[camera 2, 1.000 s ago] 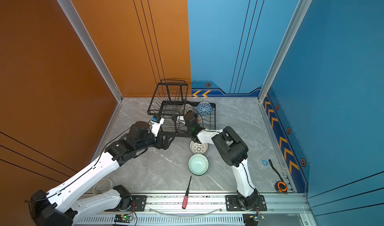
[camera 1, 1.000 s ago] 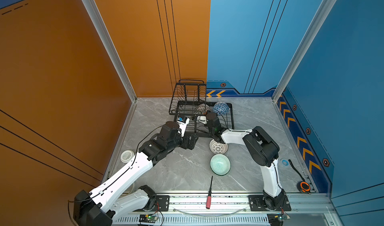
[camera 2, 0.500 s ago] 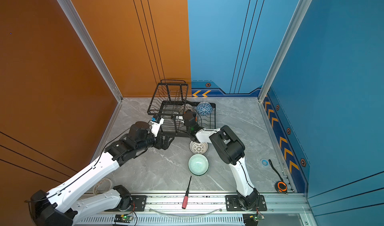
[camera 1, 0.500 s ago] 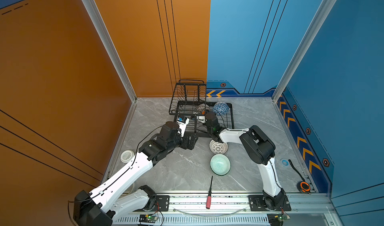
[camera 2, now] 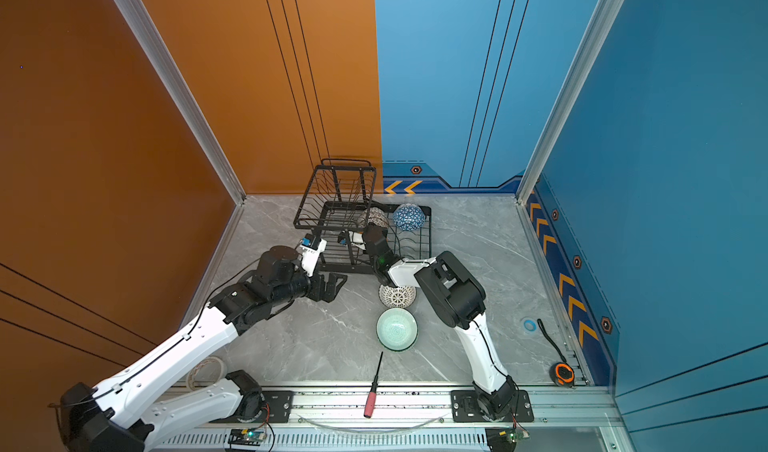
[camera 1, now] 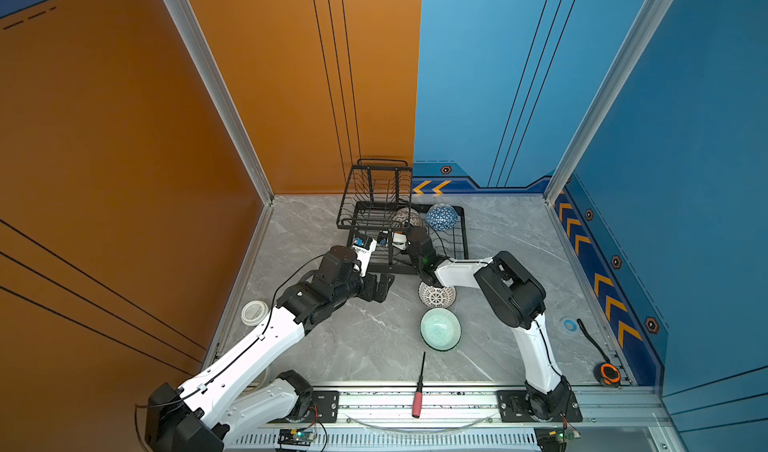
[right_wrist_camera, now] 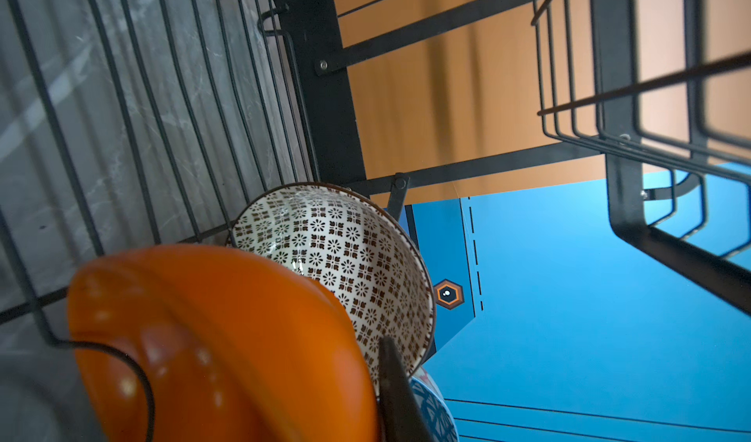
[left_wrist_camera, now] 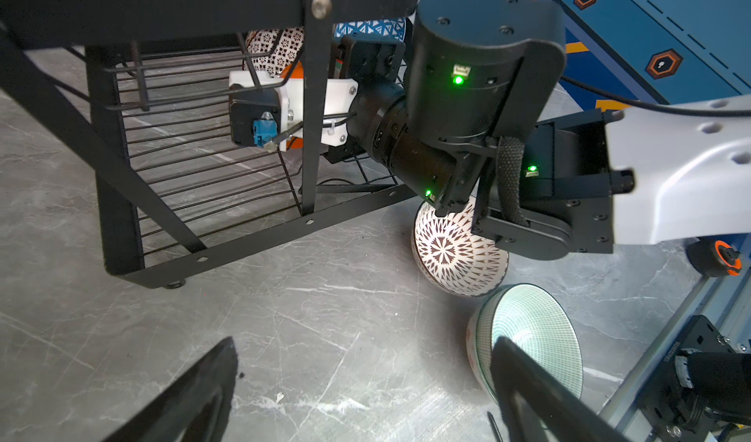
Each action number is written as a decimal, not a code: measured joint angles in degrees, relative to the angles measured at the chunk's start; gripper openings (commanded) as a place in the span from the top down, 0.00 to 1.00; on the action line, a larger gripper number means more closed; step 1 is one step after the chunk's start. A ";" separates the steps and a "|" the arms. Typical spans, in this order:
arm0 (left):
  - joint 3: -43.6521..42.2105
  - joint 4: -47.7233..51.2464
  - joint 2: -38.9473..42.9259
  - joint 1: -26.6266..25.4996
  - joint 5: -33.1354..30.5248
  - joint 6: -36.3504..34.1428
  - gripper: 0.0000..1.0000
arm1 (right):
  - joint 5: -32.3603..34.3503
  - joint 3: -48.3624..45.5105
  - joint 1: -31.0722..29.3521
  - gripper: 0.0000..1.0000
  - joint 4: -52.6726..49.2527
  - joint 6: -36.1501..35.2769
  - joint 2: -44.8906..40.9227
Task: Load the bowls into the dish rack
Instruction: 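Lower the orange bowl on edge into the rack slots beside the brown bowl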
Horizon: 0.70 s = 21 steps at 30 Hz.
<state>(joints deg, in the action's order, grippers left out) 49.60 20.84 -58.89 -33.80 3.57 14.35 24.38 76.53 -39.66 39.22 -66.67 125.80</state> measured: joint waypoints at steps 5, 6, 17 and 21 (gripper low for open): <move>-0.22 -0.04 0.09 0.02 0.13 0.02 0.02 | -0.42 0.26 0.17 0.99 -1.44 1.44 0.00; -0.28 -0.04 0.09 0.02 0.17 0.00 0.02 | -0.42 0.35 0.24 0.98 -1.62 1.62 0.00; -0.85 -0.22 0.09 0.02 0.22 0.02 0.02 | -0.26 1.05 0.33 0.71 -3.67 2.23 0.00; -0.85 -0.22 0.09 0.07 0.33 0.02 0.02 | -0.13 1.05 0.39 0.65 -4.79 2.25 0.00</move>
<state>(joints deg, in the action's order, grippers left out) 48.75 20.62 -58.81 -33.74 3.90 14.37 24.25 77.58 -39.27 34.44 -64.42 125.80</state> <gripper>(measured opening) 0.979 0.328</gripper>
